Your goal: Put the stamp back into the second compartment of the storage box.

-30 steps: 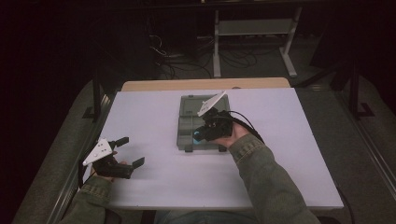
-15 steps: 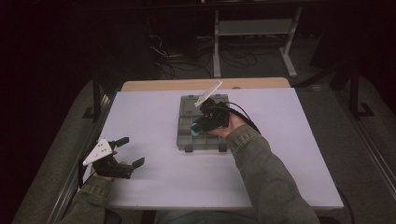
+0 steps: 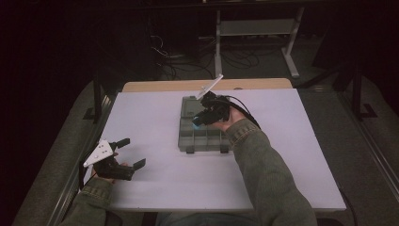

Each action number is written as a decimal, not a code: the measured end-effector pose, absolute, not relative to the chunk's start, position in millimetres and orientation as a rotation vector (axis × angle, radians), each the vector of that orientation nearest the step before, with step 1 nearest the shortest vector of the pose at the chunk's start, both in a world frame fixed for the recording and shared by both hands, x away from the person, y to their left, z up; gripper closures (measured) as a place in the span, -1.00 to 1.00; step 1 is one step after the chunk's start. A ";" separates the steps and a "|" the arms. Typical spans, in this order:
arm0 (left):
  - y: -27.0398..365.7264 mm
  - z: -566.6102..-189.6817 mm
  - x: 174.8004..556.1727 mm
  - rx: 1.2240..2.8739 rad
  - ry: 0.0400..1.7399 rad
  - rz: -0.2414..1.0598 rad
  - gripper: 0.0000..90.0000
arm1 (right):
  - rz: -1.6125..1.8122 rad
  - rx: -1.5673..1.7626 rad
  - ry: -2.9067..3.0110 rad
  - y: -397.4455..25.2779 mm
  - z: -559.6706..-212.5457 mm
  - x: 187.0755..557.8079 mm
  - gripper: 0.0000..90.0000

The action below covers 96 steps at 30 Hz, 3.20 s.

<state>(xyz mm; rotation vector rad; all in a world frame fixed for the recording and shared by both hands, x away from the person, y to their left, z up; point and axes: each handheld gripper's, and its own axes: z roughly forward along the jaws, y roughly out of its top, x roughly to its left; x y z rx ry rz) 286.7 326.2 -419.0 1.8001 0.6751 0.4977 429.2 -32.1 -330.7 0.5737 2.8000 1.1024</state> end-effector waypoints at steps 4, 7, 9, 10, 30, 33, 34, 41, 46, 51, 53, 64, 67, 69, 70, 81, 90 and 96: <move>326.7 -418.5 286.5 1.807 0.676 0.495 -1.00 | 1.094 0.584 2.794 -28.4 -332.2 437.6 0.59; 325.8 -419.4 286.7 1.792 0.672 0.496 -1.00 | 1.074 0.599 2.792 -27.6 -335.0 442.1 0.59; 326.2 -419.3 286.8 1.793 0.671 0.497 -1.00 | 1.063 0.610 2.794 -28.0 -337.7 445.6 0.59; 326.2 -419.3 286.8 1.793 0.671 0.497 -1.00 | 1.063 0.610 2.794 -28.0 -337.7 445.6 0.59; 327.1 -418.8 286.6 1.794 0.675 0.492 -1.00 | 1.034 0.737 2.759 -31.5 -361.2 473.1 0.59; 327.6 -418.8 286.8 1.796 0.675 0.496 -1.00 | 1.038 0.761 2.747 -32.3 -362.4 474.4 0.57; 327.4 -418.8 286.7 1.794 0.676 0.495 -1.00 | 1.069 0.781 2.732 -34.0 -362.3 474.4 0.35; 327.0 -418.5 286.1 1.786 0.680 0.492 -1.00 | 1.127 0.852 2.687 -44.8 -358.1 471.6 -0.37; 327.2 -418.4 285.9 1.791 0.676 0.494 -1.00 | 1.172 0.903 2.673 -51.0 -357.5 464.7 -0.76; 326.6 -419.0 285.4 1.780 0.687 0.489 -1.00 | 1.190 0.899 2.655 -57.0 -359.7 461.1 -1.00; 326.6 -419.0 285.2 1.781 0.686 0.490 -1.00 | 1.238 0.893 2.657 -61.4 -360.5 458.8 -1.00; 326.4 -419.2 285.1 1.784 0.688 0.495 -1.00 | 1.308 0.890 2.579 -81.3 -356.1 445.6 -1.00; 326.0 -419.1 284.8 1.783 0.689 0.494 -1.00 | 1.315 0.908 2.574 -87.3 -356.5 443.2 -1.00; 326.7 -418.9 284.5 1.787 0.690 0.497 -1.00 | 1.326 0.920 2.569 -91.1 -356.7 441.8 -1.00; 326.9 -418.9 284.5 1.787 0.689 0.498 -1.00 | 1.331 0.900 2.563 -93.3 -357.4 441.9 -1.00; 326.8 -419.6 284.3 1.786 0.694 0.498 -1.00 | 1.357 0.906 2.518 -114.4 -354.6 429.0 -1.00; 326.5 -419.9 284.4 1.790 0.695 0.500 -1.00 | 1.391 0.943 2.468 -137.2 -357.4 419.5 -1.00; 326.5 -419.8 284.2 1.792 0.694 0.502 -1.00 | 1.415 0.967 2.439 -150.7 -359.7 411.3 -1.00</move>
